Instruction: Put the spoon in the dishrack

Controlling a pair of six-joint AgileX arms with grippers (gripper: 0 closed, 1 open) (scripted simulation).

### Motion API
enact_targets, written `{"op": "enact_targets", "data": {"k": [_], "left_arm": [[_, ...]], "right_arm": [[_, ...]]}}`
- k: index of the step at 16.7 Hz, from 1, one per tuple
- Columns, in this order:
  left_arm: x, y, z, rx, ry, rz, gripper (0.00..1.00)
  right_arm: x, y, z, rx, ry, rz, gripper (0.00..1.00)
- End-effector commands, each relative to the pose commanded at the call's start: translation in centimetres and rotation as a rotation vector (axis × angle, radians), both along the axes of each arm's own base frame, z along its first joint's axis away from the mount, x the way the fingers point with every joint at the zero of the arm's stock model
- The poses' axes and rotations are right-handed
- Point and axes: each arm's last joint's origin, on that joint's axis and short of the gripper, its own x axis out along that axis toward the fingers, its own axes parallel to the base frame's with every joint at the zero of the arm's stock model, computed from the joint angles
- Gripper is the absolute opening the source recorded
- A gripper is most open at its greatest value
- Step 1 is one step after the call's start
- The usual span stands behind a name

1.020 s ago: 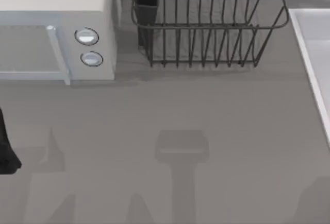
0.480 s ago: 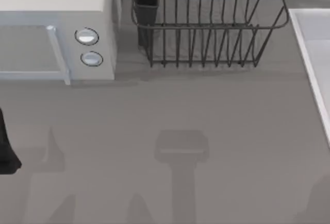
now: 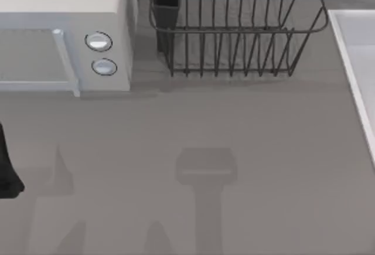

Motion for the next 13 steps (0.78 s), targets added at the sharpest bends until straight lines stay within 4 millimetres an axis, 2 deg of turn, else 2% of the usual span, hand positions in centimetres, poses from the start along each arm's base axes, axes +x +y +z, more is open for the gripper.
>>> {"op": "enact_targets", "data": {"k": [5,13], "left_arm": [[0.00,0.00,0.00,0.000,0.000,0.000,1.00],[0.00,0.00,0.00,0.000,0.000,0.000,1.00]], "right_arm": [[-0.09,0.06,-0.46,0.001,0.003,0.000,1.00],[-0.09,0.06,-0.46,0.001,0.003,0.000,0.40]]}}
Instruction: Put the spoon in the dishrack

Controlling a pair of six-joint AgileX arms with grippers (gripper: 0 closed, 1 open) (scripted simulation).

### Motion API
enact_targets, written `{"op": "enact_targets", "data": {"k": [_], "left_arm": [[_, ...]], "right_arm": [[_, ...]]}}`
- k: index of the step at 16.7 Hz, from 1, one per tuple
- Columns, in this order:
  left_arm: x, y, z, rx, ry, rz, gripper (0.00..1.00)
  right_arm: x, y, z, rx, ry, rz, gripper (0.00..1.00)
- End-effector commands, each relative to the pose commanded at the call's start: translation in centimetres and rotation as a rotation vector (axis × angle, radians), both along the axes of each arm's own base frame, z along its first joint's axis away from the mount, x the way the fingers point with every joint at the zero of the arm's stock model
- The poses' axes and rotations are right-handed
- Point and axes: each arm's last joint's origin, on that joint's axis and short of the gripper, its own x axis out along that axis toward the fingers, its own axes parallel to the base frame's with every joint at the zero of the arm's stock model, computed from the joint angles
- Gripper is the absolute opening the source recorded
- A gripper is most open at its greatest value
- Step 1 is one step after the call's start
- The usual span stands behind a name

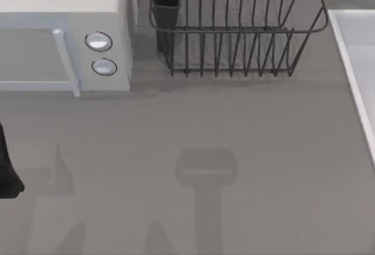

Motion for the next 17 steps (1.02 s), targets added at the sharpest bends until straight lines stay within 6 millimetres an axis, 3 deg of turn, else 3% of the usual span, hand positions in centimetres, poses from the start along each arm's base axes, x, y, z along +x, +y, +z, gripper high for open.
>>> {"op": "enact_targets", "data": {"k": [5,13,14,17], "left_arm": [[0.0,0.0,0.0,0.000,0.000,0.000,1.00],[0.0,0.0,0.0,0.000,0.000,0.000,1.00],[0.0,0.0,0.0,0.000,0.000,0.000,1.00],[0.0,0.0,0.0,0.000,0.000,0.000,1.00]], "right_arm": [[0.0,0.0,0.0,0.000,0.000,0.000,0.02],[0.0,0.0,0.0,0.000,0.000,0.000,0.00],[0.1,-0.1,2.0,-0.008,-0.028,-0.002,0.00],[0.5,-0.4,2.8,-0.008,-0.029,0.000,0.00]]}}
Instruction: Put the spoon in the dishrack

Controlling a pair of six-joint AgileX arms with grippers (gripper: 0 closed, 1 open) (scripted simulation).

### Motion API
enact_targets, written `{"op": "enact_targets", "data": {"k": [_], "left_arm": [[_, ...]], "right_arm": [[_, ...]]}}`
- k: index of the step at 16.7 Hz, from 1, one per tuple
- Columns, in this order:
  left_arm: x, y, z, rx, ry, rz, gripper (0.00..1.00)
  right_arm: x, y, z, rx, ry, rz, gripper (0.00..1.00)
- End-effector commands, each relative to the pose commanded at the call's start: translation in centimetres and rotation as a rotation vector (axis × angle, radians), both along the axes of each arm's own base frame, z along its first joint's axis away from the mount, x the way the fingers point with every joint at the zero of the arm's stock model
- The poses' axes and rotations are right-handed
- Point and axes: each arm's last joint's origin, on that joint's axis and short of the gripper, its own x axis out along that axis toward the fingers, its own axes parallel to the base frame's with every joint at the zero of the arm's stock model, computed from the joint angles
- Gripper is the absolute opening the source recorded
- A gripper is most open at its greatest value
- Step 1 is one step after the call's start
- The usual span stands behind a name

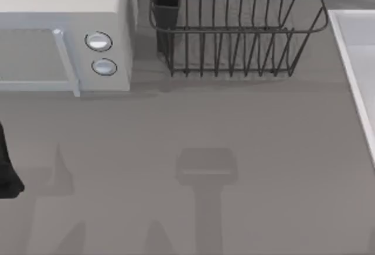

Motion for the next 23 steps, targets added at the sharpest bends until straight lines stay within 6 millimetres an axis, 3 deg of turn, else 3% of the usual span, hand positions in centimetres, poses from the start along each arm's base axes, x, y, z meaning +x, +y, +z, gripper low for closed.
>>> {"op": "enact_targets", "data": {"k": [3,6,10,13,15,20,23], "left_arm": [[0.0,0.0,0.0,0.000,0.000,0.000,1.00],[0.0,0.0,0.0,0.000,0.000,0.000,1.00],[0.0,0.0,0.0,0.000,0.000,0.000,1.00],[0.0,0.0,0.0,0.000,0.000,0.000,1.00],[0.0,0.0,0.0,0.000,0.000,0.000,1.00],[0.0,0.0,0.0,0.000,0.000,0.000,1.00],[0.0,0.0,0.0,0.000,0.000,0.000,1.00]], "right_arm": [[1.2,-0.7,3.0,-0.002,-0.005,0.007,0.00],[1.8,-1.0,7.5,0.013,0.022,0.008,0.00],[1.0,-0.6,14.2,0.025,0.047,0.002,0.00],[0.0,0.0,18.1,0.008,0.015,-0.001,0.00],[-0.4,0.2,19.2,0.000,0.002,-0.002,0.00],[-0.3,0.3,19.1,0.001,0.004,-0.001,0.00],[1.0,1.1,19.5,-0.076,-0.035,0.023,0.00]]}}
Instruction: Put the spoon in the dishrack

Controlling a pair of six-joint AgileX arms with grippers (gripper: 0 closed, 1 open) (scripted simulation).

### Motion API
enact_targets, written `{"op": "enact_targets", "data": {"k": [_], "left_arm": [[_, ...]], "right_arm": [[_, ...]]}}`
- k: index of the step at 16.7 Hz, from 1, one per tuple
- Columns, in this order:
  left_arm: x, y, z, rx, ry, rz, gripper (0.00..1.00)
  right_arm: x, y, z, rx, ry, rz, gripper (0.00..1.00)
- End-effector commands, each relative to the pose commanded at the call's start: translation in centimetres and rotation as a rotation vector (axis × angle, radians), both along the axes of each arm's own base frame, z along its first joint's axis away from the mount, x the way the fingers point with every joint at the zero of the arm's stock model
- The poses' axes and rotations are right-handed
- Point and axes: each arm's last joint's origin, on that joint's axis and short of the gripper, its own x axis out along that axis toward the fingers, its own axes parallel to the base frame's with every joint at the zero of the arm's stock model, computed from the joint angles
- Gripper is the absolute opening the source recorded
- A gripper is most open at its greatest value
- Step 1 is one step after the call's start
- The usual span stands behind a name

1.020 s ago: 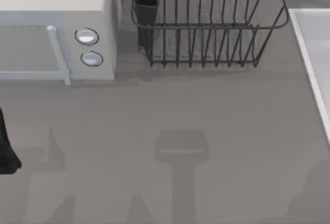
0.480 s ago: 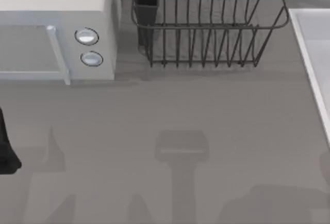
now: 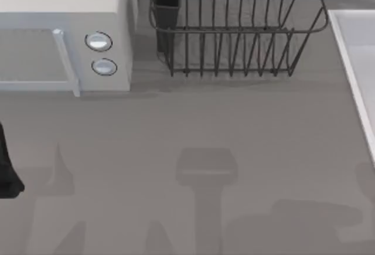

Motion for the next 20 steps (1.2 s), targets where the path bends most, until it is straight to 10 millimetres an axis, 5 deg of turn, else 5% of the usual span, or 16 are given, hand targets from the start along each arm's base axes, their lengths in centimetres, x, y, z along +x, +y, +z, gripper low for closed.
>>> {"op": "enact_targets", "data": {"k": [3,5,9,12,14,17,20], "left_arm": [[0.0,0.0,0.0,0.000,0.000,0.000,1.00],[0.0,0.0,0.0,0.000,0.000,0.000,1.00],[0.0,0.0,0.0,0.000,0.000,0.000,1.00],[0.0,0.0,0.0,0.000,0.000,0.000,1.00],[0.0,0.0,0.0,0.000,0.000,0.000,1.00],[0.0,0.0,0.0,0.000,0.000,0.000,1.00],[0.0,0.0,0.0,0.000,0.000,0.000,1.00]], "right_arm": [[3.0,2.6,0.8,-0.154,-0.115,0.066,0.00],[5.4,6.1,1.4,-0.263,-0.249,0.134,0.00],[8.1,17.5,3.4,-0.373,-0.653,0.287,0.00],[5.9,26.7,5.6,-0.307,-0.998,0.330,0.00],[3.2,31.1,7.1,-0.219,-1.187,0.302,0.00],[-0.7,34.7,9.0,-0.092,-1.368,0.218,0.00],[-2.9,35.9,10.0,-0.028,-1.443,0.143,0.00]]}}
